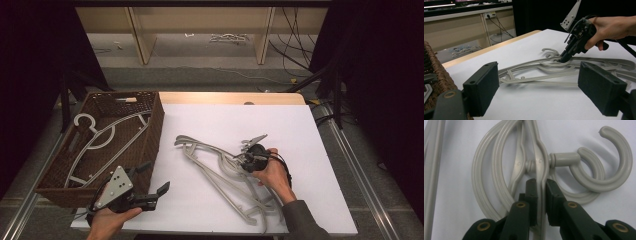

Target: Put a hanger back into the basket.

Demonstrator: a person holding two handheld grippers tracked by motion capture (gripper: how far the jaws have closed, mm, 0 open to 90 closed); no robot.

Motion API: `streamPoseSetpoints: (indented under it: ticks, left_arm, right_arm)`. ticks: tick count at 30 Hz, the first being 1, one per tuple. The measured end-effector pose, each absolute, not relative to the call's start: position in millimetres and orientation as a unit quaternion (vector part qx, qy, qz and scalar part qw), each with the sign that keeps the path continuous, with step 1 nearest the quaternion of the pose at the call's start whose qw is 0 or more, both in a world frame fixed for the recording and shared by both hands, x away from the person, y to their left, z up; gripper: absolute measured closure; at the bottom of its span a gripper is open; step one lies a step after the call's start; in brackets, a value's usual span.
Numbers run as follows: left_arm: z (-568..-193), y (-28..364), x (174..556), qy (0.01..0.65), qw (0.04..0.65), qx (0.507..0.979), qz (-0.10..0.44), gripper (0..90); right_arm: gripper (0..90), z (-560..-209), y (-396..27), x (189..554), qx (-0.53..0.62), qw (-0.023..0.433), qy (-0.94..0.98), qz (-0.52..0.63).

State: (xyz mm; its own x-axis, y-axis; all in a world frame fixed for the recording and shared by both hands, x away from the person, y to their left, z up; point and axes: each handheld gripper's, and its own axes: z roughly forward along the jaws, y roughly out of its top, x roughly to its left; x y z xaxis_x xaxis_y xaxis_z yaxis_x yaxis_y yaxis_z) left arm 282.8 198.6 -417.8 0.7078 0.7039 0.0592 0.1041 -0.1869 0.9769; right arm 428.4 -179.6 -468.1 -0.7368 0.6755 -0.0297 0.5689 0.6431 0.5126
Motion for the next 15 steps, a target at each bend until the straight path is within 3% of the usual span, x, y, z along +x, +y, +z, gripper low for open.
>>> streamPoseSetpoints:
  ticks: [15]
  left_arm:
    - [-418,198,284,0.281,0.573,0.725,0.259,17.5]
  right_arm:
    - [82.7,-438,-186,406,0.295,0.163,0.902,0.269]
